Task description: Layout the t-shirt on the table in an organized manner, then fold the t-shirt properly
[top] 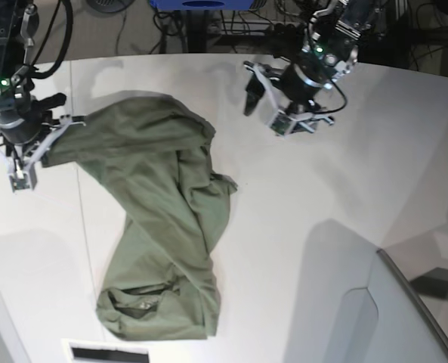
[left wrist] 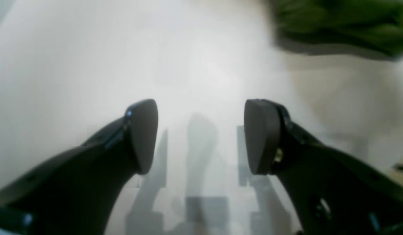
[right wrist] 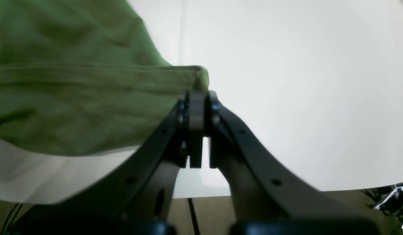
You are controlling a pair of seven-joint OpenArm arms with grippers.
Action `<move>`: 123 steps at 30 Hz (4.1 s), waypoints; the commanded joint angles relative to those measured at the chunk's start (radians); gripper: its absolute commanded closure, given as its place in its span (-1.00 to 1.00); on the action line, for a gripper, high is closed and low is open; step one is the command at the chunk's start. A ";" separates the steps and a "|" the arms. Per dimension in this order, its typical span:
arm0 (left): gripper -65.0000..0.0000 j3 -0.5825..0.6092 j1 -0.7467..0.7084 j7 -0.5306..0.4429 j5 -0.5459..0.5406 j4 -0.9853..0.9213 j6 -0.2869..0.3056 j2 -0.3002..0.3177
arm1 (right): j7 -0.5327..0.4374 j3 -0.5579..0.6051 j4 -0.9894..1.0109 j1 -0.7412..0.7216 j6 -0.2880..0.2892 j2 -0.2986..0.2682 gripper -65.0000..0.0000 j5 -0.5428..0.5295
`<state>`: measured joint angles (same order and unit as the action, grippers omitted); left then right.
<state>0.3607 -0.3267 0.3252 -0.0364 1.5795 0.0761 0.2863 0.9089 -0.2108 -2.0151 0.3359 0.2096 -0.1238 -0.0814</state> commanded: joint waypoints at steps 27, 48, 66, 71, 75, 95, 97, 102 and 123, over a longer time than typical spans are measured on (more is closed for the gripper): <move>-0.23 -0.002 0.117 -0.018 -0.702 -0.241 0.201 -0.103 | -0.027 -0.034 -0.002 -0.004 -0.003 -0.007 0.98 -0.002; -0.20 0.011 0.265 -0.071 -0.702 -0.477 0.408 -0.180 | -0.027 -0.032 0.018 -0.001 -0.002 -0.007 0.97 -0.002; 1.00 -0.033 0.438 -0.018 -0.701 -0.333 0.317 -0.071 | -0.020 0.159 0.018 -0.007 0.152 -0.027 0.97 0.001; 1.00 -0.039 0.575 0.196 -0.701 -0.070 0.230 0.101 | -0.017 0.409 0.014 -0.070 0.296 -0.041 0.97 0.001; 1.00 -0.142 0.639 0.302 -0.702 0.081 0.213 0.207 | 0.028 0.569 0.011 -0.159 0.382 -0.043 0.97 0.001; 1.00 -0.303 0.670 0.421 -0.397 0.118 0.213 0.192 | 0.144 0.285 0.004 -0.350 0.383 -0.070 0.95 -0.004; 1.00 -0.308 0.633 0.417 -0.354 0.124 0.215 0.175 | 0.148 0.351 0.004 -0.301 0.383 -0.049 0.95 -0.002; 1.00 -0.308 0.599 0.420 -0.325 0.127 0.215 0.144 | 0.111 0.574 0.060 -0.288 0.380 0.023 0.95 0.001; 1.00 -0.763 0.139 0.414 -0.322 0.215 0.216 0.248 | -0.277 0.528 1.062 -0.806 0.377 0.241 0.95 -0.002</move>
<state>-0.3923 -0.1959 0.7631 -0.3534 1.7760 0.2955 0.5121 0.6533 0.3187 -0.9348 -0.4370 0.5846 0.1146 -0.0750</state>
